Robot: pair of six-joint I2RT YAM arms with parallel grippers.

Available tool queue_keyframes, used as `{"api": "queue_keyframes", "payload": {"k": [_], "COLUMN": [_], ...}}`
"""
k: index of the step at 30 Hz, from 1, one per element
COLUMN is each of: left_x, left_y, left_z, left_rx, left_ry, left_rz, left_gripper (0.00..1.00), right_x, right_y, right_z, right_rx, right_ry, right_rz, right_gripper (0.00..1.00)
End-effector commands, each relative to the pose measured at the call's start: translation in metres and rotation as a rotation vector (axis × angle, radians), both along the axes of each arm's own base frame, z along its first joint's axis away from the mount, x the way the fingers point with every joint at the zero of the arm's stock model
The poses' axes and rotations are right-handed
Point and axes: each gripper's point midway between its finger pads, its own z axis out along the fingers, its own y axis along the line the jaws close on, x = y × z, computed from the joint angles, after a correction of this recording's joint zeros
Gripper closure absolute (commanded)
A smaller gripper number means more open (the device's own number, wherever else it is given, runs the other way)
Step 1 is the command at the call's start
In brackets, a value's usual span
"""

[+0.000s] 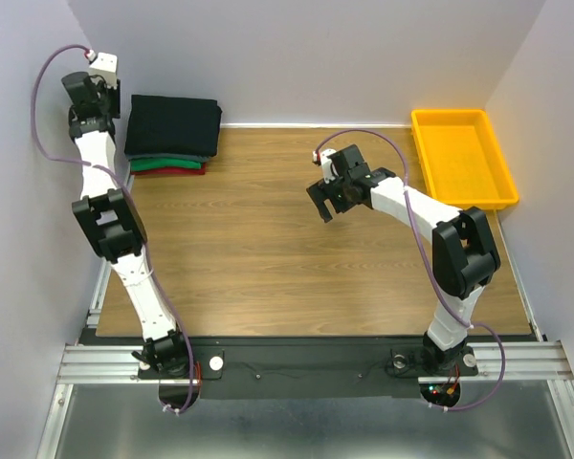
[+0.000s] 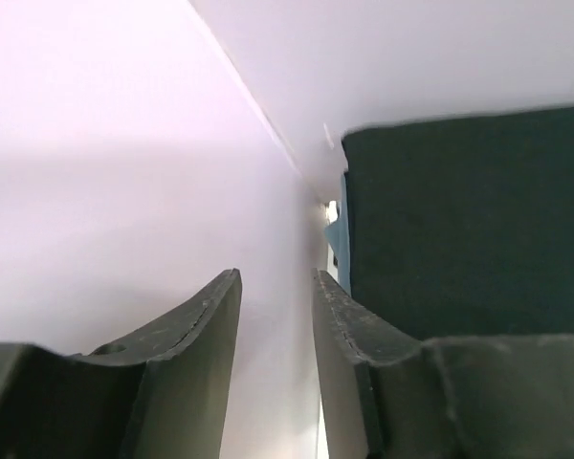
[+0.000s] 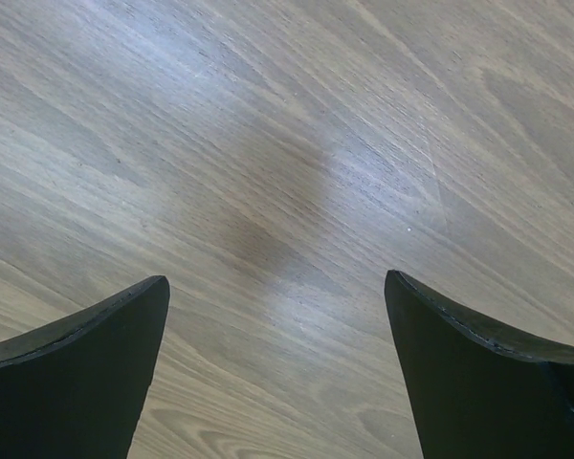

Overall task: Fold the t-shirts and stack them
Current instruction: Neatly place the folded tshirt to the corner

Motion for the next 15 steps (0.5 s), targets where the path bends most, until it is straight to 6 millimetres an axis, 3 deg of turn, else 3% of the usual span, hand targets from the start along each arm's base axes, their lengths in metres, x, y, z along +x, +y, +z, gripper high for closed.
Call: {"api": "queue_keyframes", "payload": {"k": [1,6,10,15], "left_x": [-0.024,-0.021,-0.013,-0.013], "left_y": [-0.022,-0.040,-0.034,-0.028], "left_z": [0.081,0.047,0.001,-0.038], "left_rx": [0.011,-0.025,-0.049,-0.063], "left_ry": [-0.137,-0.065,0.013,0.079], "left_rz": [-0.118,-0.157,-0.127,-0.102], "left_gripper": [0.55,0.58,0.63,0.68], "right_x": [-0.001,-0.001,-0.002,-0.004], "right_y": [0.005,0.005,-0.001,-0.005], "right_z": [0.011,0.016,0.018,0.016], "right_rx": [0.029,0.031,0.014,-0.003], "right_ry": [-0.020,-0.030,-0.042,-0.044], "right_rz": [0.023,0.027,0.014,0.007], "right_gripper": [0.00,0.00,0.00,0.00]}}
